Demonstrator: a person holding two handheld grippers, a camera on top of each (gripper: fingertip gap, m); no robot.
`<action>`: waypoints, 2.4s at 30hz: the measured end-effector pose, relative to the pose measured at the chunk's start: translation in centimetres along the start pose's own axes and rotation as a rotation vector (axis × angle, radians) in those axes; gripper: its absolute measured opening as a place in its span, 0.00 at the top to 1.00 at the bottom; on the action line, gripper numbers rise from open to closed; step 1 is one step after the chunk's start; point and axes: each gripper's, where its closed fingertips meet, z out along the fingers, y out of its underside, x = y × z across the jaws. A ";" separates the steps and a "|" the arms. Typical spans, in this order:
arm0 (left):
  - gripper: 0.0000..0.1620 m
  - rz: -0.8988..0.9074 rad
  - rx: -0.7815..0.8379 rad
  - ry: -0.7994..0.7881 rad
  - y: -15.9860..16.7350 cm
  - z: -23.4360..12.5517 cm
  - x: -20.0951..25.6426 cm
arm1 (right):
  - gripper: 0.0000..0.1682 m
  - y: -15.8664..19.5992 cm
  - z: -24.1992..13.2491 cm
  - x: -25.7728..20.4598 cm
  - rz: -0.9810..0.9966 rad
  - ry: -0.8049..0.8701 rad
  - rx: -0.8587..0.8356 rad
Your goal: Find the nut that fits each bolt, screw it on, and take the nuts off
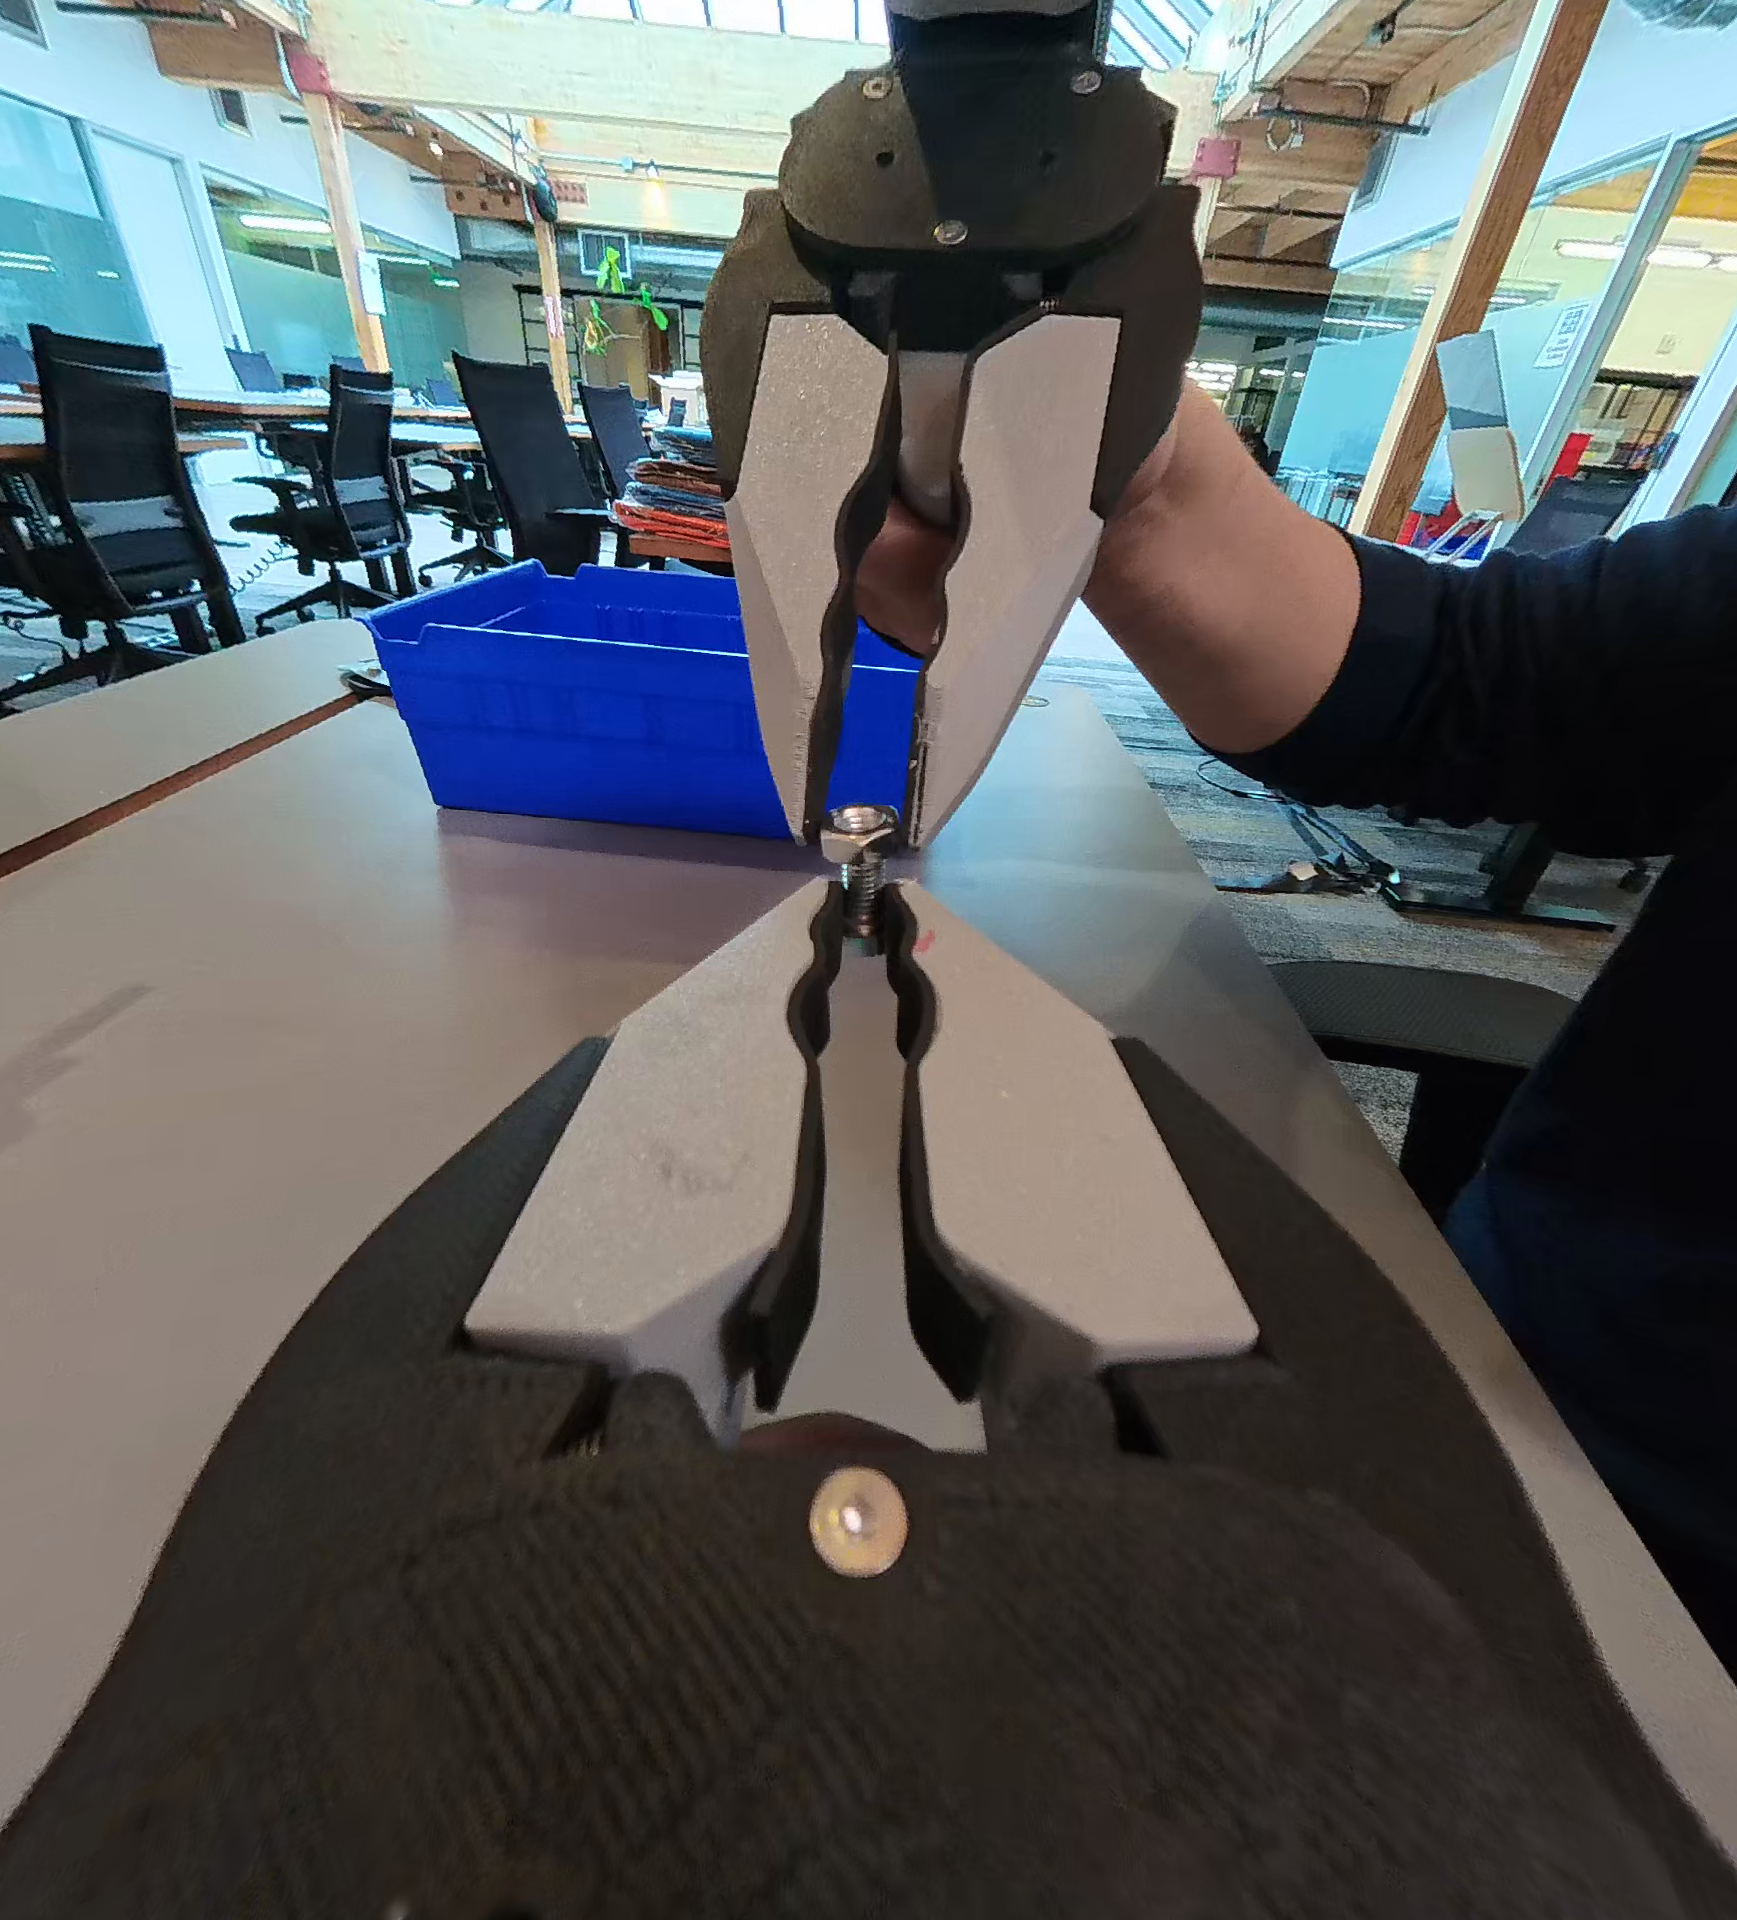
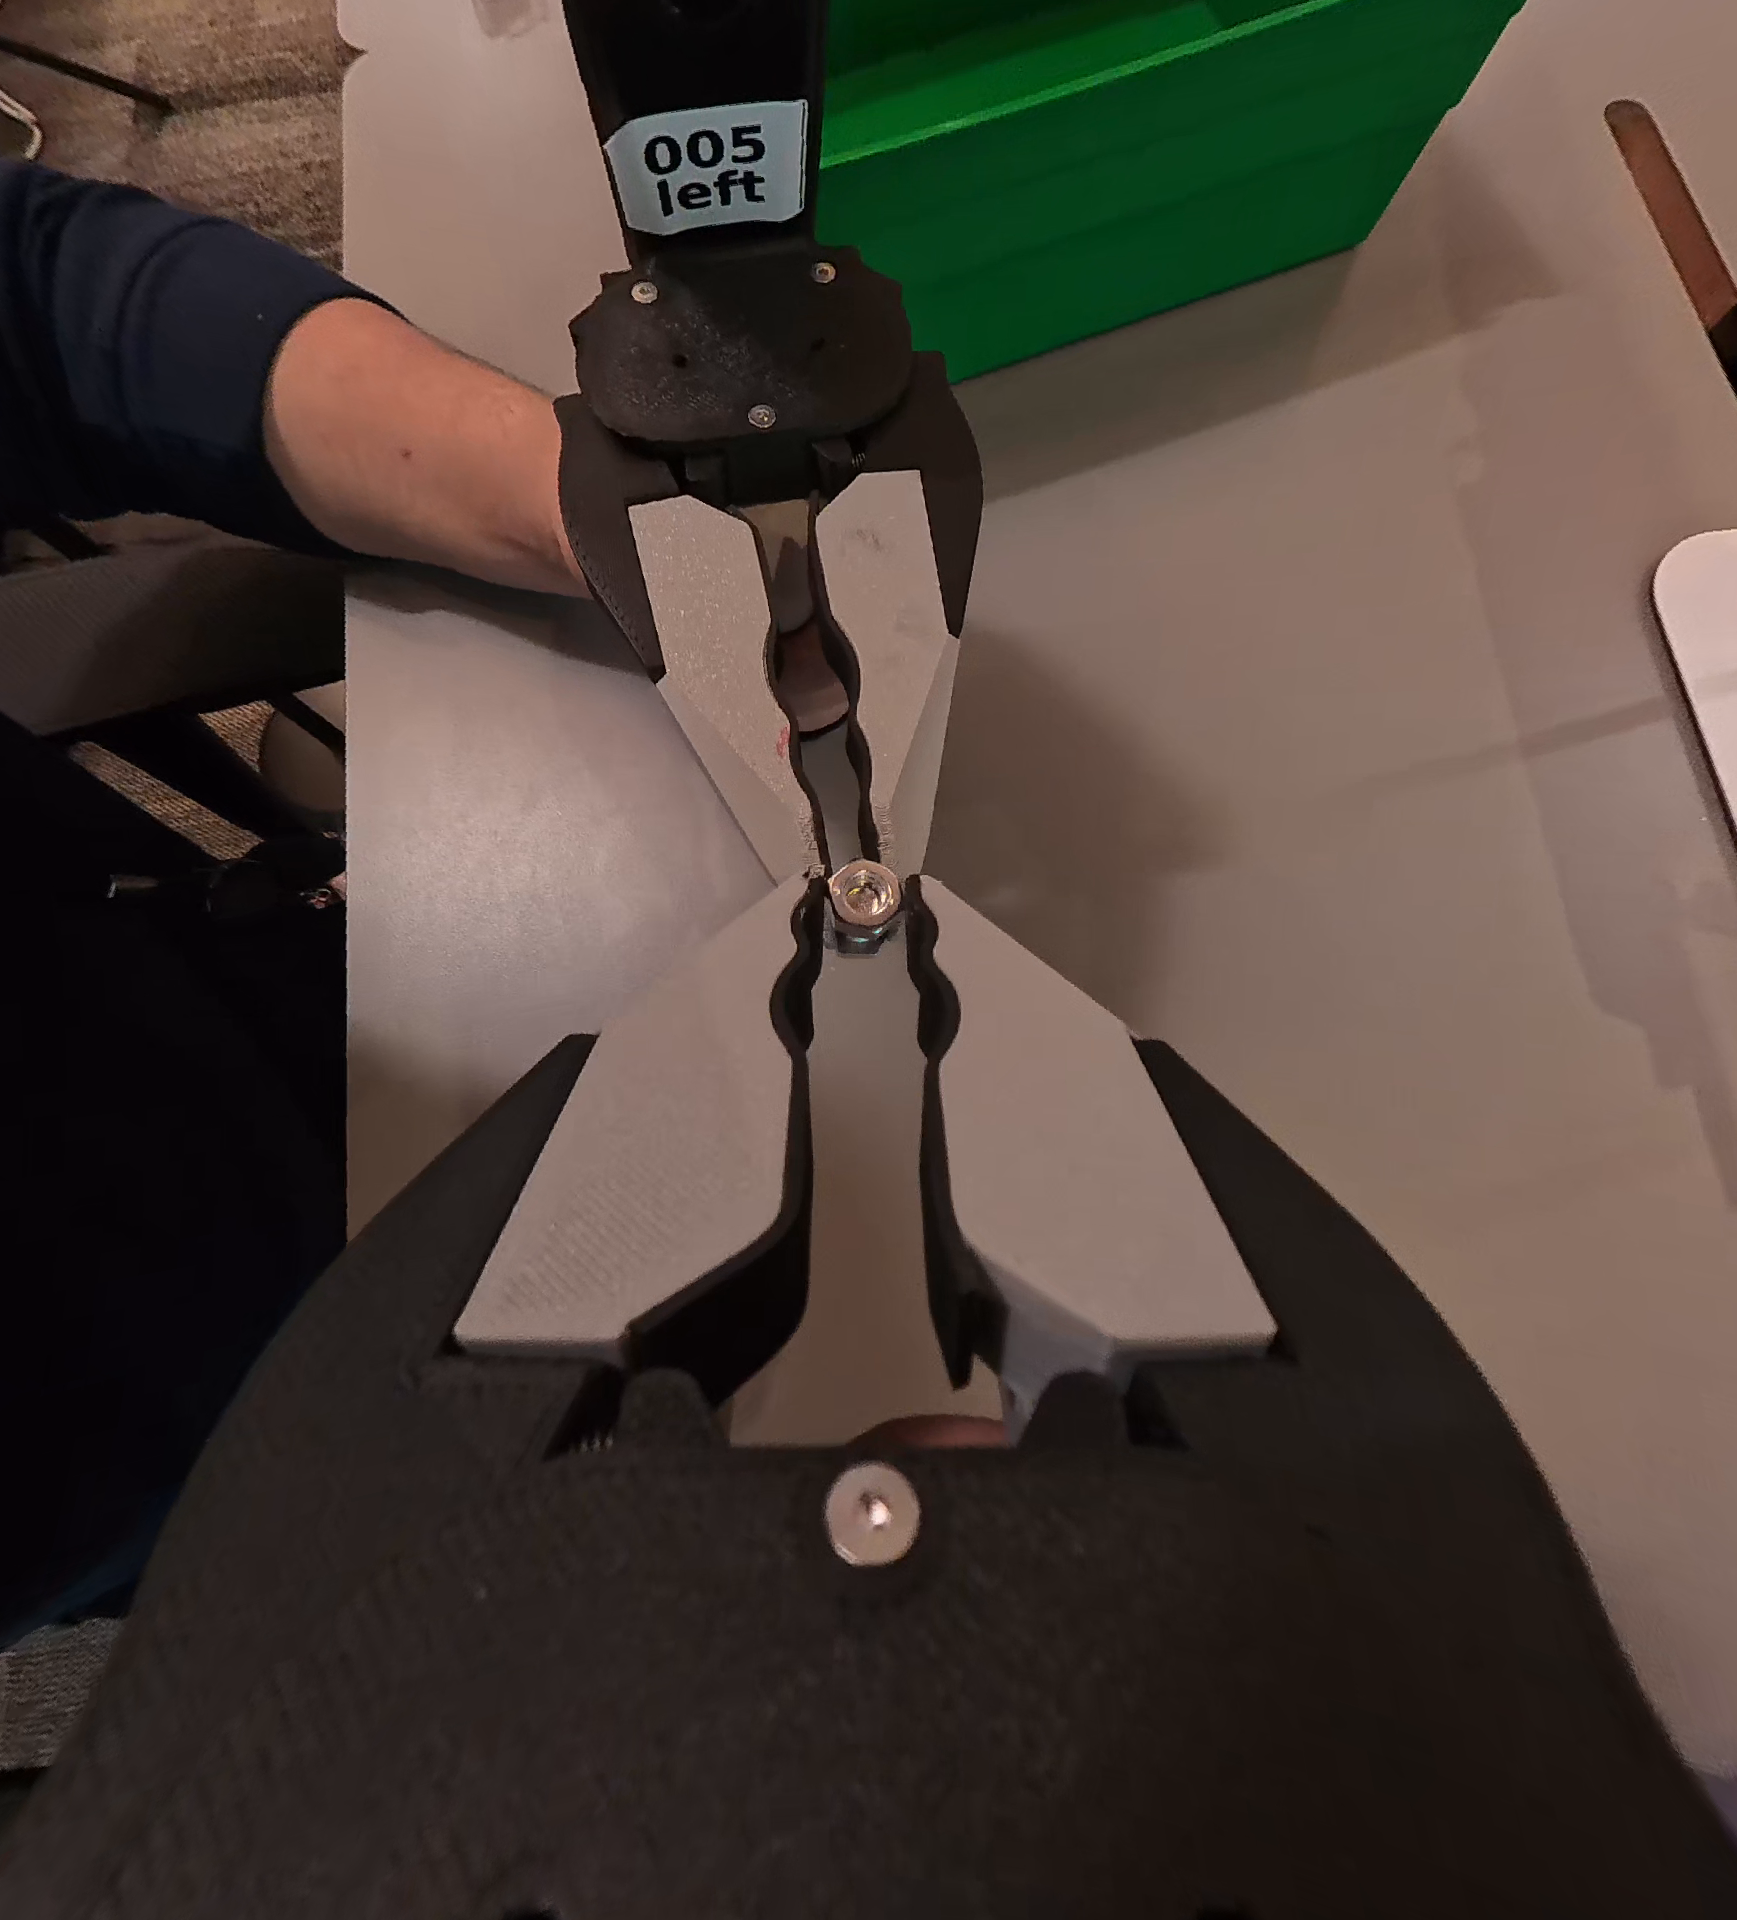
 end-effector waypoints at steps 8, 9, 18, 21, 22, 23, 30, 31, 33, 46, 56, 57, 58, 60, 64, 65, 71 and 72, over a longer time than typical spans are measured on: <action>0.97 0.005 0.004 -0.004 -0.1 -0.1 0.0 | 0.93 -0.2 0.0 0.0 0.007 -0.003 0.002; 0.97 0.005 0.005 -0.004 -0.2 -0.1 0.0 | 0.93 -0.2 0.0 0.0 0.009 -0.006 0.006; 0.97 0.004 0.014 -0.004 -0.4 -0.2 0.0 | 0.91 -0.2 0.3 -0.1 0.019 -0.027 0.025; 0.97 0.005 0.014 -0.007 -0.4 -0.2 -0.1 | 0.85 -0.4 -0.1 -0.2 0.028 -0.026 0.055; 0.97 0.004 0.015 -0.006 -0.5 -0.2 -0.1 | 0.84 -0.5 -0.3 -0.2 0.035 -0.029 0.079; 0.97 0.002 0.016 -0.004 -0.5 -0.2 0.0 | 0.85 -0.6 -0.5 -0.4 0.042 -0.038 0.112; 0.97 0.015 -0.006 -0.011 0.0 0.0 -0.1 | 0.86 -0.3 -0.8 0.1 0.110 -0.077 0.280; 0.97 0.017 -0.010 -0.012 0.1 0.0 -0.1 | 0.85 -0.3 -0.9 0.2 0.129 -0.091 0.291; 0.97 0.029 -0.015 -0.019 0.1 0.0 -0.2 | 0.86 0.1 -0.5 0.4 0.166 -0.110 0.284; 0.97 0.026 -0.184 -0.132 3.6 0.6 -2.5 | 1.00 2.1 2.0 2.1 0.378 -0.164 0.425; 0.97 0.007 -0.282 -0.300 5.6 -0.3 -5.9 | 1.00 5.4 0.6 4.3 0.223 0.184 0.441; 0.97 -0.007 -0.273 -0.305 5.4 -0.5 -6.1 | 1.00 5.5 0.8 3.9 0.203 0.181 0.431; 0.97 -0.017 -0.262 -0.312 5.3 -0.7 -6.4 | 0.98 5.6 1.0 3.7 0.192 0.180 0.419; 0.97 -0.038 -0.236 -0.322 4.9 -1.2 -6.8 | 0.94 5.0 1.3 1.6 0.139 0.082 0.426; 0.97 -0.078 -0.213 -0.365 4.6 -2.4 -8.0 | 0.90 4.1 2.5 -7.4 -0.072 -0.267 0.395; 0.97 -0.087 -0.204 -0.370 4.5 -2.7 -8.2 | 0.91 4.7 3.3 -9.0 -0.119 -0.304 0.351; 0.97 -0.104 -0.188 -0.370 4.2 -2.9 -8.3 | 0.89 8.4 9.7 -11.0 -0.265 -0.211 0.081; 0.97 -0.100 -0.191 -0.368 4.2 -2.8 -8.2 | 0.90 8.6 10.3 -10.7 -0.286 -0.176 0.056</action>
